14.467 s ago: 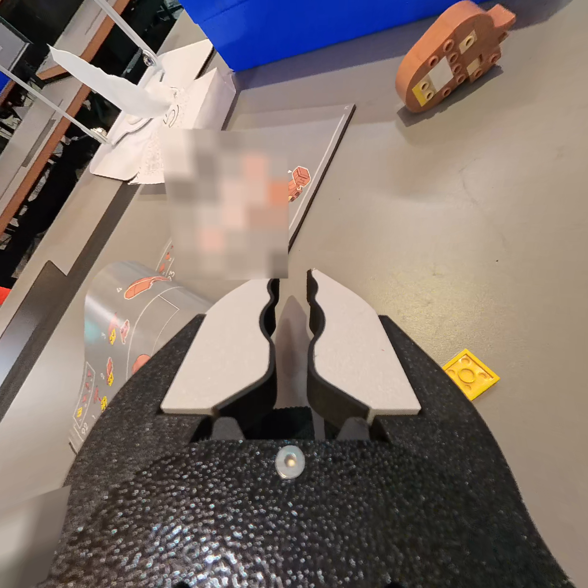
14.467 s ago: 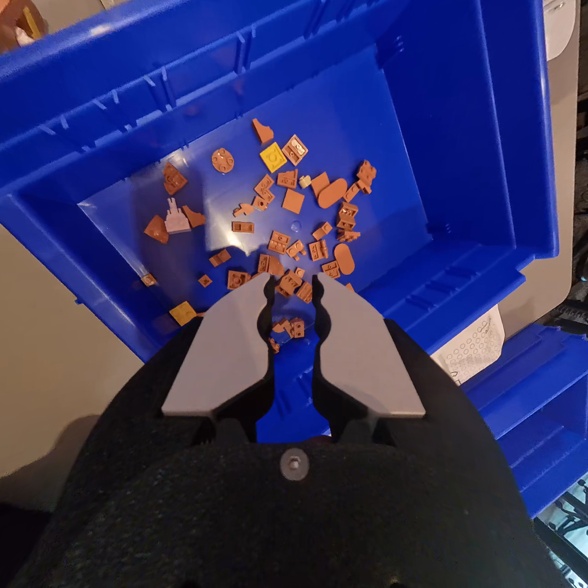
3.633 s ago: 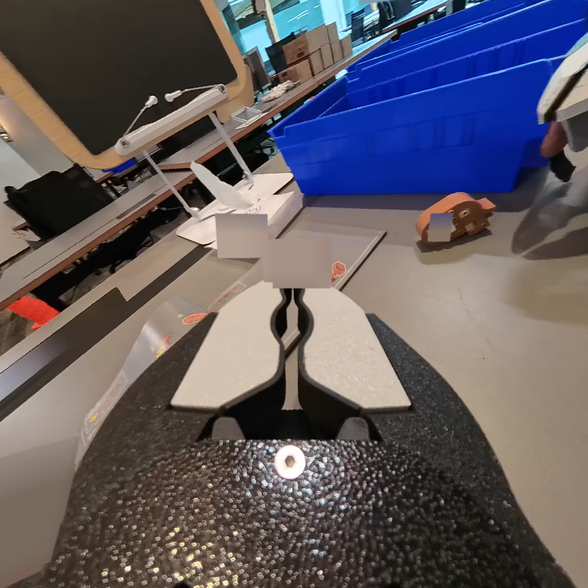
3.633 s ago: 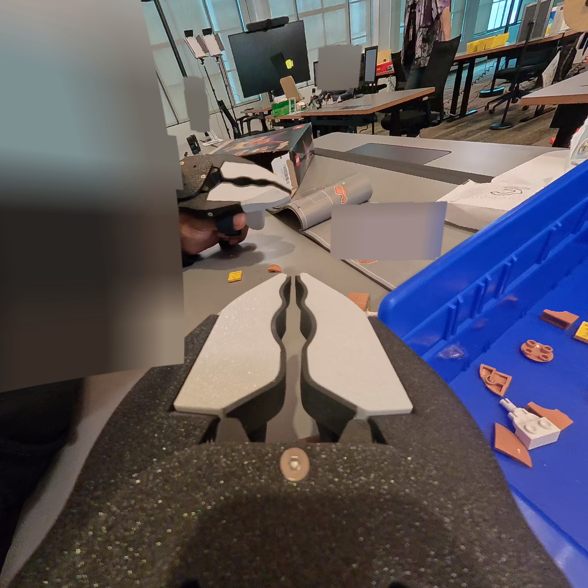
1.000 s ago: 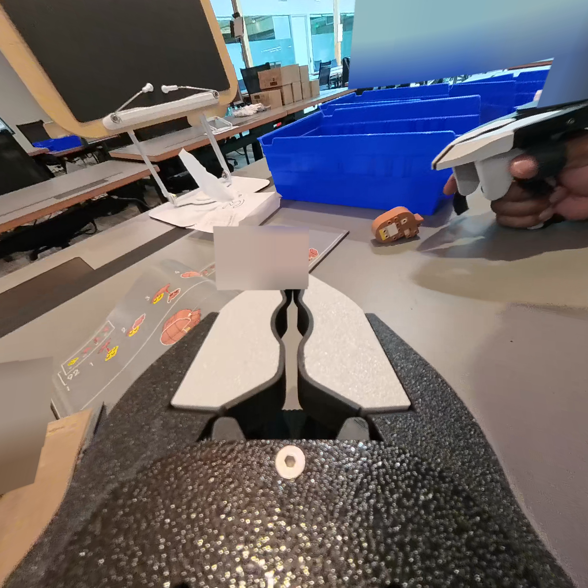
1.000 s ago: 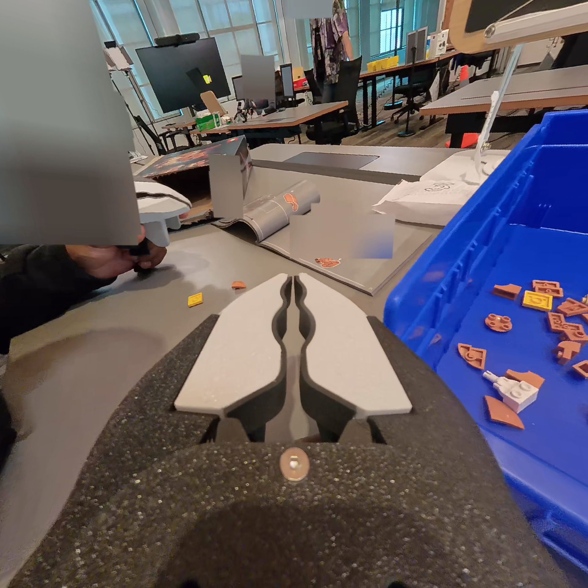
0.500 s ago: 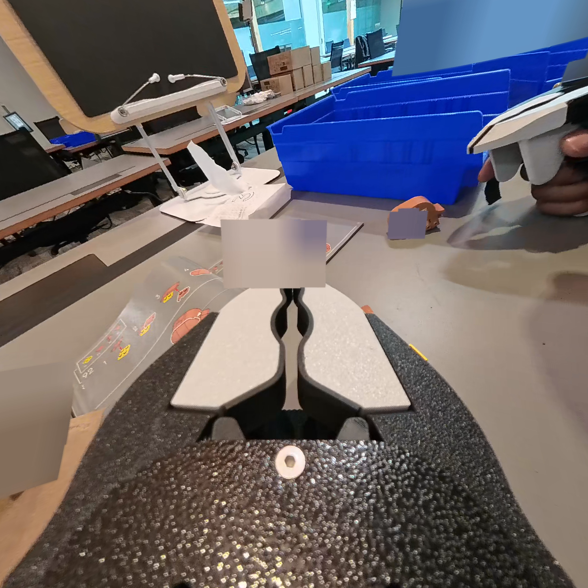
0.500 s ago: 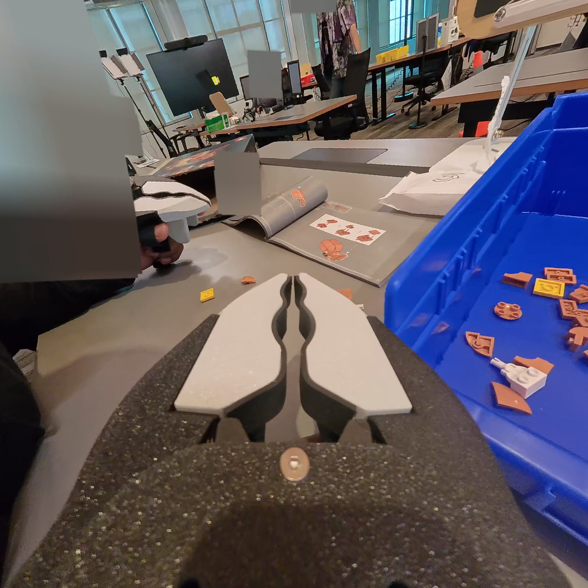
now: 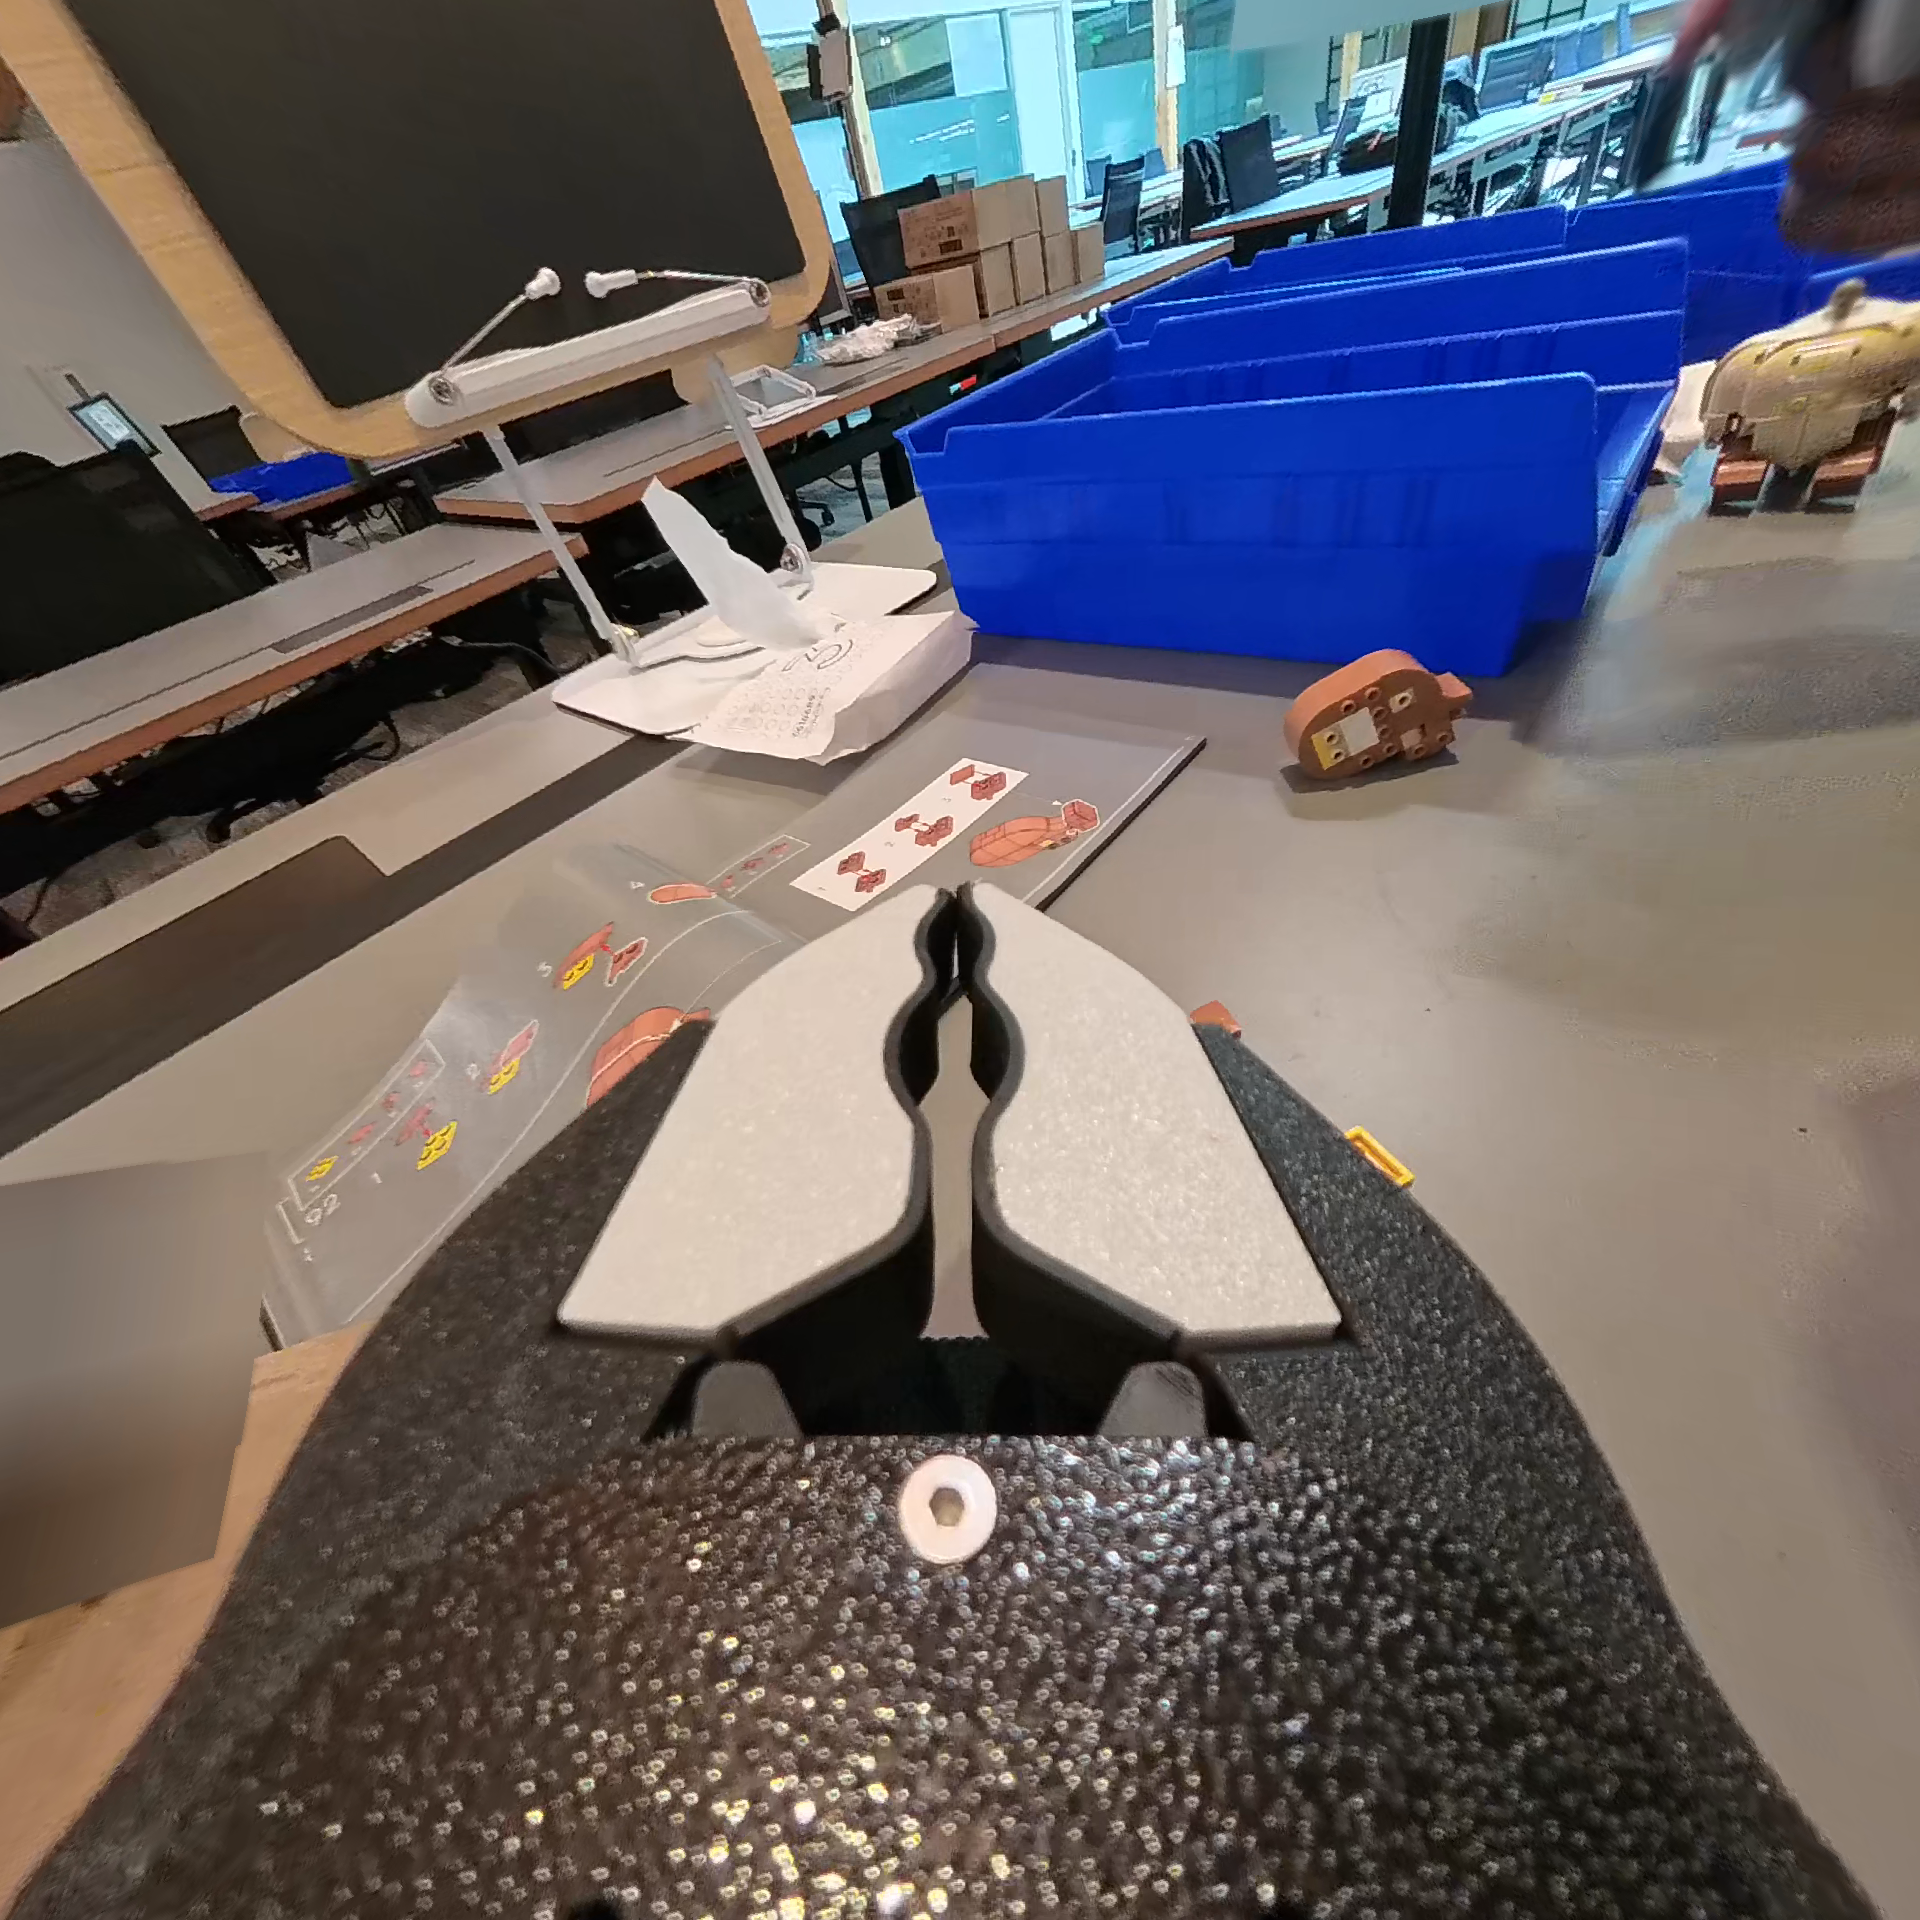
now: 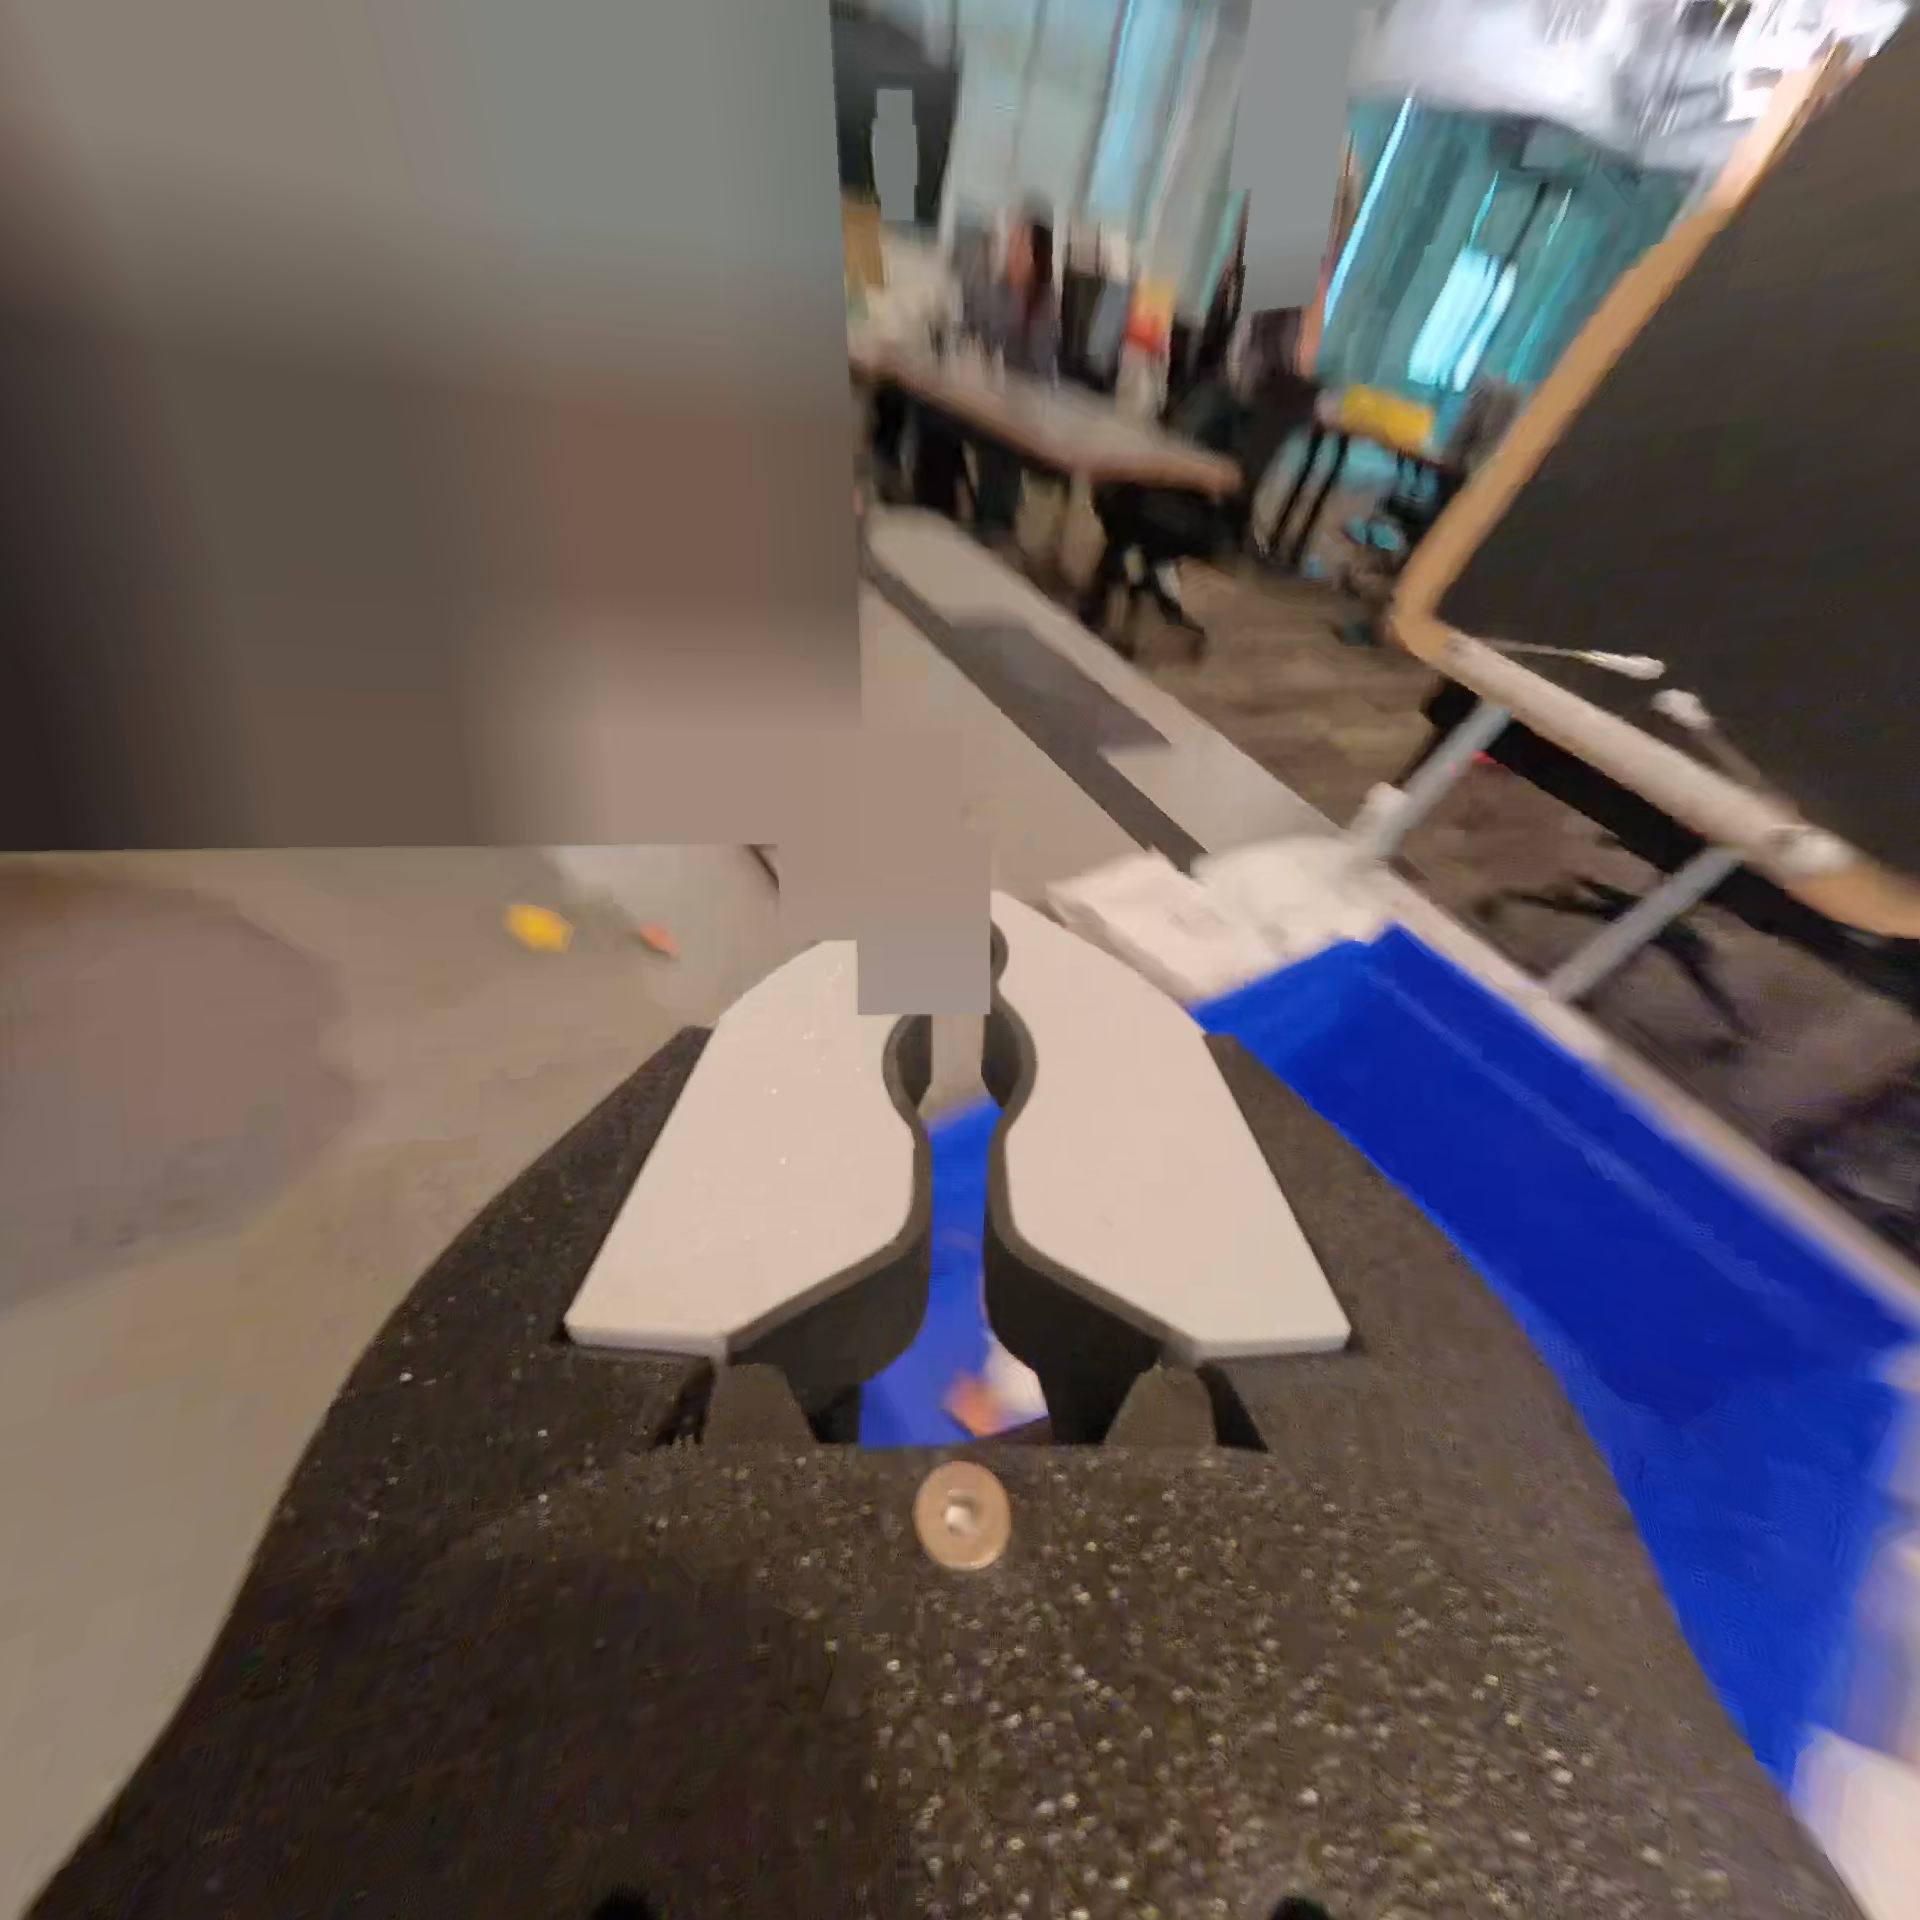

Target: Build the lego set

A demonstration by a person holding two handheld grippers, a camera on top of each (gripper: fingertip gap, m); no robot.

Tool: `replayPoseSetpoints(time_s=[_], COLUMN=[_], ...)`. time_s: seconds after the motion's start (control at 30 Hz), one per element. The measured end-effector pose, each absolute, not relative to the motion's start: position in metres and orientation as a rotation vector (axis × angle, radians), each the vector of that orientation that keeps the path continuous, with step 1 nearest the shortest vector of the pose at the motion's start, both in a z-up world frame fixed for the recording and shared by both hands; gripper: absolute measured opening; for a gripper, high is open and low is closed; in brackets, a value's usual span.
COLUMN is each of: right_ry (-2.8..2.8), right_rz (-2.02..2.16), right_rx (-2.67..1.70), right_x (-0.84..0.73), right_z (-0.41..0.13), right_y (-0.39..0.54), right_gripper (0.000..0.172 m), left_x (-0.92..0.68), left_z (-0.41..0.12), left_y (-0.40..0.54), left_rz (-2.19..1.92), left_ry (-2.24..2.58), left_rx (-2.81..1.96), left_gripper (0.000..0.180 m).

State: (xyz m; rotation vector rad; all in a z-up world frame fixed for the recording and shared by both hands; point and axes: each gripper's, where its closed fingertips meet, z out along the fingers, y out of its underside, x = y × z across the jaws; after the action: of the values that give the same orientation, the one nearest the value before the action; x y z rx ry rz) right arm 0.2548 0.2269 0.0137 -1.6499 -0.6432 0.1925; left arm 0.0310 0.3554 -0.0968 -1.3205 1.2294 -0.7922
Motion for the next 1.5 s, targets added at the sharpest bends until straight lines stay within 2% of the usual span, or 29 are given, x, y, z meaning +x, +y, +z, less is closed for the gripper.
replayPoseSetpoints(time_s=[0.1,0.33,0.6,1.23,1.5], right_ry=[-0.898,-1.500,-1.609,-1.635,-1.414], right_rz=[-0.035,-0.180,-0.142,-0.043,-0.059], right_rx=[-1.962,-2.405,-2.479,-2.591,-2.410], right_x=[0.317,0.369,0.386,0.389,0.371], right_z=[-0.011,-0.127,-0.166,-0.179,-0.126], right_y=[0.274,0.320,0.331,0.338,0.347], right_gripper=[0.009,0.020,0.022,0.016,0.016], left_x=[0.031,0.028,0.023,0.020,0.015], left_z=[-0.097,-0.099,-0.098,-0.098,-0.100], left_y=[0.355,0.353,0.359,0.359,0.363], left_rz=[-0.790,-0.759,-0.789,-0.789,-0.790], left_ry=[1.233,1.255,1.227,1.223,1.209], left_rx=[-1.319,-1.308,-1.342,-1.344,-1.391], left_gripper=[0.000,0.000,0.000,0.000,0.000])
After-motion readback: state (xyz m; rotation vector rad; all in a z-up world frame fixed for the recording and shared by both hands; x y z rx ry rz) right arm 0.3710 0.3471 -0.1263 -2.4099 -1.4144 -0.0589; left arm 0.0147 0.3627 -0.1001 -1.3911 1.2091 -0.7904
